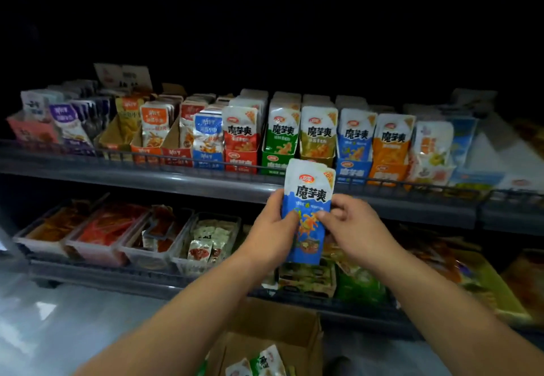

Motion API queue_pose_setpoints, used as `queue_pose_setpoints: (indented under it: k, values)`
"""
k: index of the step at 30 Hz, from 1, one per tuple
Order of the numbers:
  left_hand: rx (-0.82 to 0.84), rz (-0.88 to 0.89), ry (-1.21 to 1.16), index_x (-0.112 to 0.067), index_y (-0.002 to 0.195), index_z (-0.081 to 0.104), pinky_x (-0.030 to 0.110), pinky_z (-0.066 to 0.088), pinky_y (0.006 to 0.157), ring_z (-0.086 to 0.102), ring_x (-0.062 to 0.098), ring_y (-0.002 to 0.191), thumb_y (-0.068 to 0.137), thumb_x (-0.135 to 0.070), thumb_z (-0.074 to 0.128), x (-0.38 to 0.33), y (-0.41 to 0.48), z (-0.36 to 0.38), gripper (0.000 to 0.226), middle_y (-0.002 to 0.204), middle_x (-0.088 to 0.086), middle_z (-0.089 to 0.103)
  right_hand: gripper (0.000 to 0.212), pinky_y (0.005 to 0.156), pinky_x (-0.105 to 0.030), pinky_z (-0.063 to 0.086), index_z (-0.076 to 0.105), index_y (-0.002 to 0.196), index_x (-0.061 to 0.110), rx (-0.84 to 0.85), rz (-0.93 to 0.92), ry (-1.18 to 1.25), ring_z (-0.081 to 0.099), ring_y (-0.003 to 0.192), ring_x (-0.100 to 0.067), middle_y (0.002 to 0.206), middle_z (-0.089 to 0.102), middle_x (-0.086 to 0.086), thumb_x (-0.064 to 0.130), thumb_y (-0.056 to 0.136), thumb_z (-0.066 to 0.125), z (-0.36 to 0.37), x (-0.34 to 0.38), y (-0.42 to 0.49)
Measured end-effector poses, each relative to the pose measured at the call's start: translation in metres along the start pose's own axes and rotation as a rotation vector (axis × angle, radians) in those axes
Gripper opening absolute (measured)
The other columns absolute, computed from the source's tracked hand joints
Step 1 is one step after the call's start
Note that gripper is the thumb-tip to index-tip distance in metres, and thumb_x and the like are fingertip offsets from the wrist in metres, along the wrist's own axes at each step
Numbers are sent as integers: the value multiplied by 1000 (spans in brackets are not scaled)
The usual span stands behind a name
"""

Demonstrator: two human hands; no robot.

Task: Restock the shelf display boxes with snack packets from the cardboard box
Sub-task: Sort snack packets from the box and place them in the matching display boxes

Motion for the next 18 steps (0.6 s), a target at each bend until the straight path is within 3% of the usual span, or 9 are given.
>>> queue_pose_setpoints:
  k: [4, 7, 9, 12, 14, 18]
  values:
    - [-49, 181, 134, -35, 111, 61, 51, 59, 93, 71, 22, 109, 101, -14, 51, -33, 43, 24, 25, 121, 4, 70, 23, 79, -41, 61, 58, 121, 22, -166, -205, -189, 71, 92, -4, 98, 76, 10, 26, 98, 61, -44, 17, 26]
    - [-58, 299, 332, -31, 111, 59, 54, 59, 89, 68, 24, 105, 98, -30, 55, -54, 80, 40, 13, 113, 2, 69, 31, 76, -35, 58, 54, 128, 20, -296, -294, -327, 68, 94, -9, 100, 70, 11, 29, 99, 59, -77, 27, 50]
    - [-67, 379, 401, -29, 120, 58, 52, 60, 86, 68, 24, 102, 100, -30, 56, -71, 99, 51, 20, 112, 2, 68, 26, 72, -29, 58, 56, 126, 21, -343, -336, -295, 67, 91, -6, 100, 71, 10, 25, 100, 58, -95, 31, 66]
    - [-81, 472, 461, -29, 132, 55, 47, 61, 86, 68, 21, 99, 103, -24, 57, -90, 127, 64, 29, 113, 6, 64, 22, 65, -5, 48, 57, 122, 19, -399, -395, -234, 64, 89, 4, 100, 71, 10, 16, 101, 57, -112, 37, 87]
    - [-108, 498, 522, -35, 133, 55, 44, 60, 88, 66, 21, 97, 101, -27, 58, -93, 143, 69, 33, 112, 7, 62, 22, 70, -9, 50, 57, 121, 21, -427, -412, -215, 65, 93, 0, 99, 68, 12, 15, 100, 57, -119, 37, 99]
    - [-142, 511, 559, -29, 132, 58, 42, 59, 84, 65, 20, 93, 102, -24, 60, -89, 157, 73, 31, 105, 3, 63, 24, 83, -34, 60, 56, 123, 21, -390, -386, -155, 68, 99, -8, 103, 69, 10, 14, 100, 57, -123, 24, 118]
Point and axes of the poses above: each hand's wrist, its own y-axis towards the middle knuckle, its own z-axis out of the palm, x = y × z, the point moved 1 cm from there along y, towards the middle knuckle
